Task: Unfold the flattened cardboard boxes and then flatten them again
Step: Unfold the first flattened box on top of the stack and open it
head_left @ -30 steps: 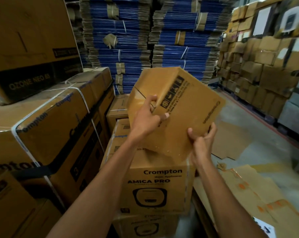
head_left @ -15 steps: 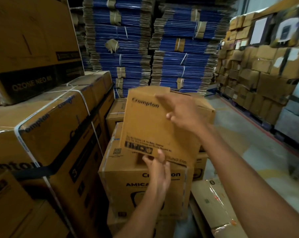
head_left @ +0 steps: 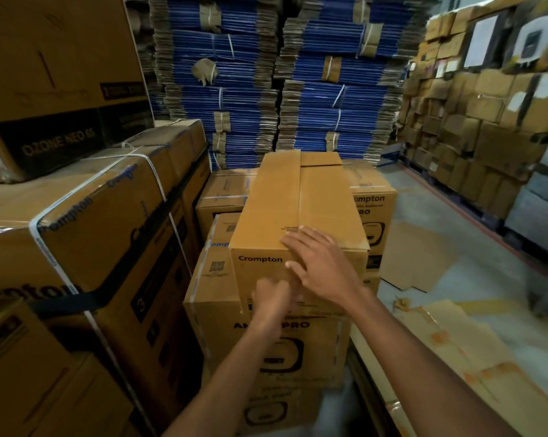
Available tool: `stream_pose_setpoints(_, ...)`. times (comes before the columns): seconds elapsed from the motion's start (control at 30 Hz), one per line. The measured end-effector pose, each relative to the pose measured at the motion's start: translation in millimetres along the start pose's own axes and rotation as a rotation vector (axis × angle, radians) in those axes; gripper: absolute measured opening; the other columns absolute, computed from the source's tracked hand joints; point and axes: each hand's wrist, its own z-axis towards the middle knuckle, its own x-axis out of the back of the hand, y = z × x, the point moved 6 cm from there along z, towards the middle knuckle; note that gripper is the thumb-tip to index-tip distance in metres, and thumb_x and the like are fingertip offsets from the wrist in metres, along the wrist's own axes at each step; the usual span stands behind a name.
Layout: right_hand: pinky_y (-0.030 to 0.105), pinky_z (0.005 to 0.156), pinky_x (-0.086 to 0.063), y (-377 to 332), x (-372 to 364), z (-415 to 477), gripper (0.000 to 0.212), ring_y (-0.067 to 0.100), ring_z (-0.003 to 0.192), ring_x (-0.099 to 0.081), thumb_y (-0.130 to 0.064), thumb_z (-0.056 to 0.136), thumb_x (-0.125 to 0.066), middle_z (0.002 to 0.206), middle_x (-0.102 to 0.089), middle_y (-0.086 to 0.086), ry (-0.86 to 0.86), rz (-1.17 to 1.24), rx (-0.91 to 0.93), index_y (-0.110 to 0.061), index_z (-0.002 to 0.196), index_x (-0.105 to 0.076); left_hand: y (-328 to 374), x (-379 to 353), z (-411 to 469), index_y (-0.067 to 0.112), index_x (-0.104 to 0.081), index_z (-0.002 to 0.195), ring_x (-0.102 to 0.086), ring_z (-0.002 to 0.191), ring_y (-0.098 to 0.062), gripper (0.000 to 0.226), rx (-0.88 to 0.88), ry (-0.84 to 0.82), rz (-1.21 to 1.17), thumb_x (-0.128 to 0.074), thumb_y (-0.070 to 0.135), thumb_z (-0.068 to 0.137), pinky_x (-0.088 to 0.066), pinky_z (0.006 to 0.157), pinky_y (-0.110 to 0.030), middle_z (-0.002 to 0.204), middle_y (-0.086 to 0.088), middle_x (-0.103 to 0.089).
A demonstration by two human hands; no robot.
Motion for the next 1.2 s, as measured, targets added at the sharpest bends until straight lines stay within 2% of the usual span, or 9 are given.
stream_pose_setpoints(0.1, 0.042, 0.116, -0.033, 5, 7, 2, 0.039, 0.022, 0.136, -0.050, -0.036, 0.109, -0.038, 0.136, -0.064, 0.003, 0.096, 0.164, -0.080, -0.017, 0.131, -0.064, 72, 20, 2, 0.017, -0.075, 0.071, -0.072, 0.075, -0.022, 0.018, -0.416, 0.105, 0.344, -0.065, 0.021, 0.085, -0.063, 0.070, -0.041, 0.069, 0.003, -0.074)
stream_pose_setpoints(0.23, 0.041, 0.100, -0.046, 2, 11, 1, 0.019, 0.017, 0.110, -0.062, -0.026, 0.104, -0.052, 0.112, -0.070, 0.000, 0.141, 0.187, -0.115, -0.016, 0.111, -0.067, 132, 31, 17, 0.017, -0.077, 0.093, -0.068, 0.078, -0.011, 0.017, -0.756, 0.244, 0.637, -0.061, 0.022, 0.095, -0.054, 0.071, -0.027, 0.086, 0.005, -0.075)
stream_pose_setpoints(0.4, 0.038, 0.100, -0.043, -3, 18, 9, 0.028, 0.016, 0.110, -0.061, -0.035, 0.104, -0.048, 0.117, -0.070, -0.001, 0.151, 0.042, -0.215, -0.020, 0.117, -0.067, 131, 7, 84, 0.014, -0.069, 0.118, -0.060, 0.114, -0.023, 0.024, -0.664, -0.050, 1.006, -0.060, 0.021, 0.097, -0.049, 0.096, -0.034, 0.123, -0.006, -0.067)
stream_pose_setpoints(0.63, 0.046, 0.094, -0.044, 18, 30, 40, 0.032, 0.034, 0.108, -0.060, -0.030, 0.084, -0.056, 0.112, -0.066, 0.004, -0.080, 0.075, -0.516, -0.028, 0.114, -0.065, 116, -23, 111, 0.025, -0.055, 0.140, -0.053, 0.130, -0.025, 0.045, -0.720, -0.104, 1.152, -0.036, 0.038, 0.102, -0.038, 0.109, -0.050, 0.143, 0.000, -0.058)
stream_pose_setpoints(0.73, 0.053, 0.097, -0.041, 22, 25, 50, 0.039, 0.037, 0.115, -0.054, -0.029, 0.089, -0.057, 0.116, -0.064, 0.005, -0.177, 0.025, -0.574, -0.028, 0.128, -0.057, 108, -23, 120, 0.029, -0.047, 0.146, -0.044, 0.138, -0.022, 0.056, -0.716, -0.135, 1.207, -0.020, 0.047, 0.101, -0.031, 0.114, -0.050, 0.151, 0.002, -0.049)
stream_pose_setpoints(0.8, 0.057, 0.097, -0.037, 25, 18, 56, 0.044, 0.037, 0.118, -0.051, -0.028, 0.092, -0.059, 0.118, -0.062, 0.004, -0.220, 0.018, -0.587, -0.030, 0.135, -0.052, 105, -22, 121, 0.033, -0.042, 0.149, -0.038, 0.142, -0.020, 0.061, -0.721, -0.142, 1.258, -0.013, 0.052, 0.098, -0.026, 0.116, -0.049, 0.154, 0.003, -0.043)
stream_pose_setpoints(0.9, 0.058, 0.091, -0.045, 25, 16, 66, 0.044, 0.034, 0.102, -0.057, -0.025, 0.089, -0.064, 0.106, -0.063, 0.002, -0.254, -0.016, -0.547, -0.029, 0.131, -0.053, 106, -23, 120, 0.033, -0.037, 0.150, -0.033, 0.144, -0.023, 0.050, -0.743, -0.157, 1.322, -0.024, 0.048, 0.104, -0.022, 0.117, -0.047, 0.156, 0.002, -0.037)
stream_pose_setpoints(1.03, 0.044, 0.078, -0.057, 28, 49, 80, 0.022, 0.026, 0.084, -0.061, -0.023, 0.089, -0.072, 0.091, -0.058, 0.003, -0.214, -0.077, -0.444, -0.014, 0.107, -0.064, 109, -25, 116, 0.037, -0.030, 0.155, -0.030, 0.145, -0.026, 0.061, -0.714, -0.171, 1.326, -0.026, 0.063, 0.100, -0.020, 0.117, -0.048, 0.158, -0.001, -0.033)
stream_pose_setpoints(1.2, 0.038, 0.076, -0.055, 27, 64, 82, 0.024, 0.024, 0.083, -0.056, -0.020, 0.088, -0.074, 0.095, -0.058, 0.005, -0.223, -0.150, -0.418, -0.012, 0.109, -0.066, 115, -30, 112, 0.041, -0.030, 0.155, -0.030, 0.144, -0.027, 0.075, -0.700, -0.182, 1.355, -0.029, 0.080, 0.091, -0.019, 0.116, -0.049, 0.156, -0.002, -0.032)
